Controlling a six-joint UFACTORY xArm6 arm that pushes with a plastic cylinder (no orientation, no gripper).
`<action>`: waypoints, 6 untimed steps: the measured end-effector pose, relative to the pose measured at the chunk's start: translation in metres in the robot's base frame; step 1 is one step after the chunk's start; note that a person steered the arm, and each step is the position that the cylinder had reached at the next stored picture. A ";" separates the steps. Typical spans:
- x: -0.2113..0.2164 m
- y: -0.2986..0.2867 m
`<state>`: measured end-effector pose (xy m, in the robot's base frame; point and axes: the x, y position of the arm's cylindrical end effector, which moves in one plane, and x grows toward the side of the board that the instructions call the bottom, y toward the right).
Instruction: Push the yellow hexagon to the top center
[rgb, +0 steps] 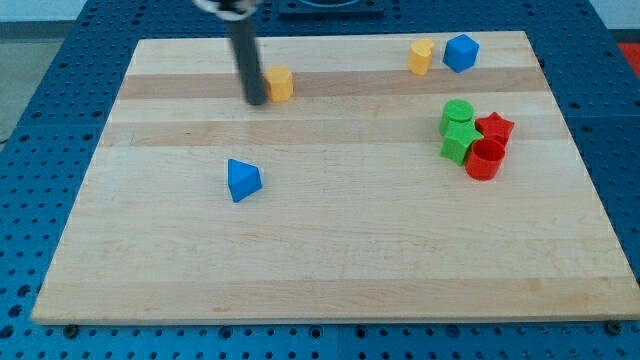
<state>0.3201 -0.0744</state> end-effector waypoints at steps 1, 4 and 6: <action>-0.016 0.012; -0.016 0.080; -0.014 0.116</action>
<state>0.3059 0.0413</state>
